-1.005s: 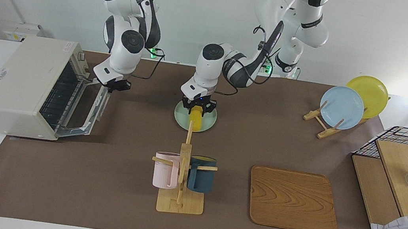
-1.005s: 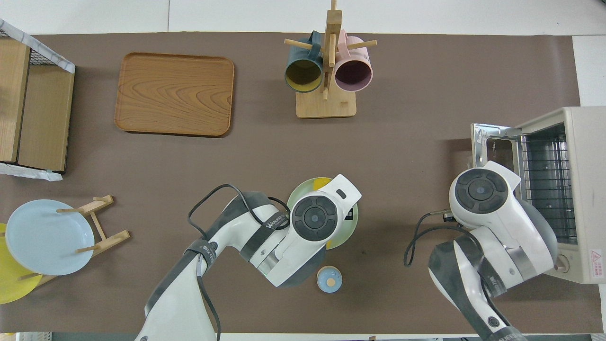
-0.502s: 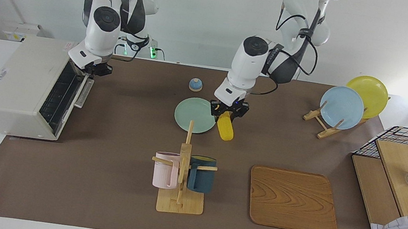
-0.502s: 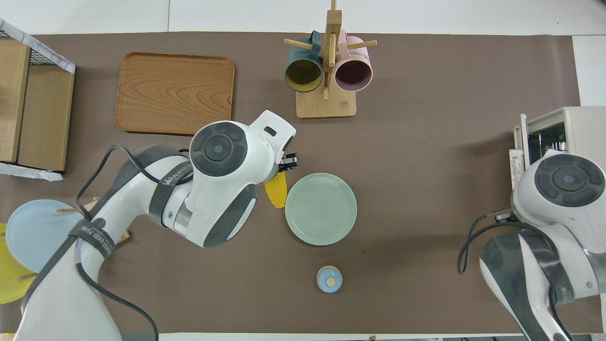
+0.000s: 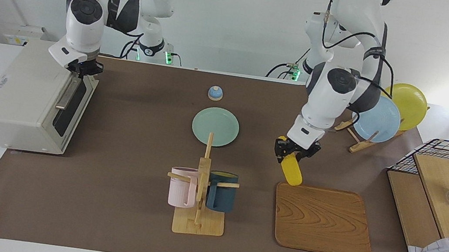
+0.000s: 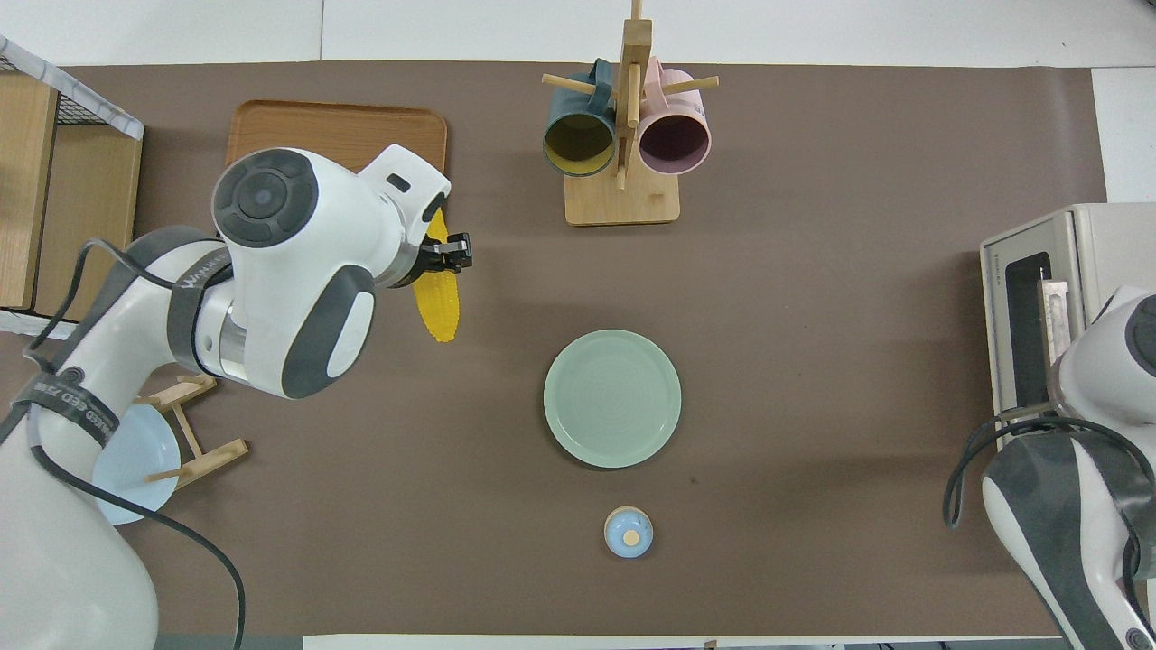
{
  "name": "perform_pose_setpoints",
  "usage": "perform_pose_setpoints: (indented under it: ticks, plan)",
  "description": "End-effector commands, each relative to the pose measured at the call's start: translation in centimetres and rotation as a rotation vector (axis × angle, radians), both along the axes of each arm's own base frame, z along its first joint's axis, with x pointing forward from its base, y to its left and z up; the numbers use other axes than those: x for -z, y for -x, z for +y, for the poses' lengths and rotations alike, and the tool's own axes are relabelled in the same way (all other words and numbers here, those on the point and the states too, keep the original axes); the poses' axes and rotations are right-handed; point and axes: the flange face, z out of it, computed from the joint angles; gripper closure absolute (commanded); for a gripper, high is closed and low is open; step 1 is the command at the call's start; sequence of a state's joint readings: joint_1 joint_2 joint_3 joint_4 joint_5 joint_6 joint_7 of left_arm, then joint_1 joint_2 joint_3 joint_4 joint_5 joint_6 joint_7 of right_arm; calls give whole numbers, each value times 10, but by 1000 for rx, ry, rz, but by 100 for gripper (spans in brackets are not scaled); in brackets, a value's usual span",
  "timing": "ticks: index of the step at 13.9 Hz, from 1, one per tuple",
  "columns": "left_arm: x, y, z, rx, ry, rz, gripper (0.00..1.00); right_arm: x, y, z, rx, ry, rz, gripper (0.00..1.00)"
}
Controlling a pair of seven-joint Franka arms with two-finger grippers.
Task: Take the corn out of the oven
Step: 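Lift the corn and carry it onto the wooden tray with the left gripper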
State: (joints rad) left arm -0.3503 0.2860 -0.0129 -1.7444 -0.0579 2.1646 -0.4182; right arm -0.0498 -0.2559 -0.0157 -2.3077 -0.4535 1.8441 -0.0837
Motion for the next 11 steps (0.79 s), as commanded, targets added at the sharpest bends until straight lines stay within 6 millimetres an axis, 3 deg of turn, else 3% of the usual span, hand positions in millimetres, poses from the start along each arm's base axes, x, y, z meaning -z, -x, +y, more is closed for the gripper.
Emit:
perform_pose_setpoints:
  ticks: [1,3,4,6,9,11]
  plan:
    - [13,-47,-1,9,-5,6,100,-7,5,-5,-15,13,12,100]
    - [34,-73,6,-12,-3,14,100,-13,4,-4,-16,14,6,100]
    - [39,-85,22,-16,-1,9,100,-22,2,-4,-1,6,2,100]
    - [55,-102,36,10,5,8,100,-38,1,-3,24,-29,3,100]
    - [75,-114,42,26,6,8,100,-62,3,4,33,-131,-14,100]
    - [84,-117,47,59,8,2,100,-92,1,16,58,-185,-19,100]
